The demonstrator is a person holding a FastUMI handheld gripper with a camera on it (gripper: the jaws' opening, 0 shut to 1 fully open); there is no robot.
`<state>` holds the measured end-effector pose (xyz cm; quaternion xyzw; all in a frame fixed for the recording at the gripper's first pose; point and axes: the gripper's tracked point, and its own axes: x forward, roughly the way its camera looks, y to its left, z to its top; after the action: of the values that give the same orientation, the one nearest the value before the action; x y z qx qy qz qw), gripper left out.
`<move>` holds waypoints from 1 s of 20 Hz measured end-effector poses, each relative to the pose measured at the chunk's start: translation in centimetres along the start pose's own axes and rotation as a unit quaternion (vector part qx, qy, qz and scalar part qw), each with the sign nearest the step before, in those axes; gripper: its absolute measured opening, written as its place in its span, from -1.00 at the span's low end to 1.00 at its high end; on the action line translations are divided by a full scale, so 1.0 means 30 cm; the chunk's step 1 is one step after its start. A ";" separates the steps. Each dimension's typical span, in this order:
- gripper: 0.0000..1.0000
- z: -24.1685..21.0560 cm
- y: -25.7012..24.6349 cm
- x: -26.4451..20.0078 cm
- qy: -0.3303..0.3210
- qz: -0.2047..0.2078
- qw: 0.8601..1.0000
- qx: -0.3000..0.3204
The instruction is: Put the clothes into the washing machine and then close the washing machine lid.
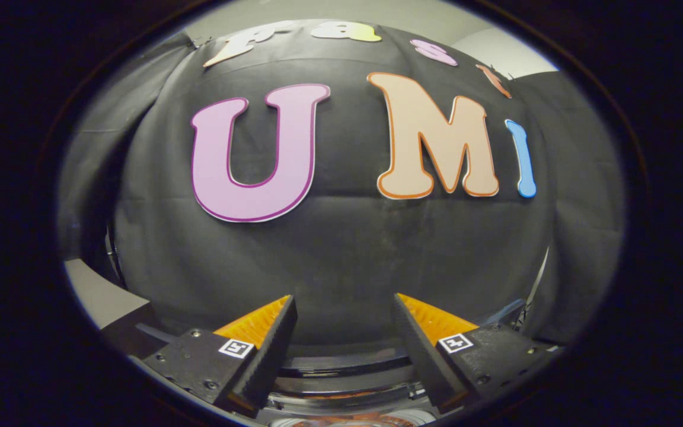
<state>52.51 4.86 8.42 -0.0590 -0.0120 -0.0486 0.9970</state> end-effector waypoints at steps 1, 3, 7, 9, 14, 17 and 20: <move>0.95 0.008 0.000 -0.006 -0.003 0.000 1.000 0.001; 0.95 0.006 -0.004 -0.018 -0.007 -0.001 1.000 0.002; 0.94 -0.007 -0.007 -0.066 -0.009 -0.009 1.000 0.002; 0.94 -0.011 -0.008 -0.091 -0.011 -0.010 1.000 0.002; 0.94 -0.029 -0.017 -0.129 -0.012 -0.010 1.000 0.002; 0.94 -0.035 -0.023 -0.164 -0.022 -0.011 1.000 0.003; 0.94 -0.053 -0.026 -0.198 -0.023 -0.015 1.000 0.004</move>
<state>46.56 4.47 6.75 -0.0564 -0.0363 -0.0622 0.9958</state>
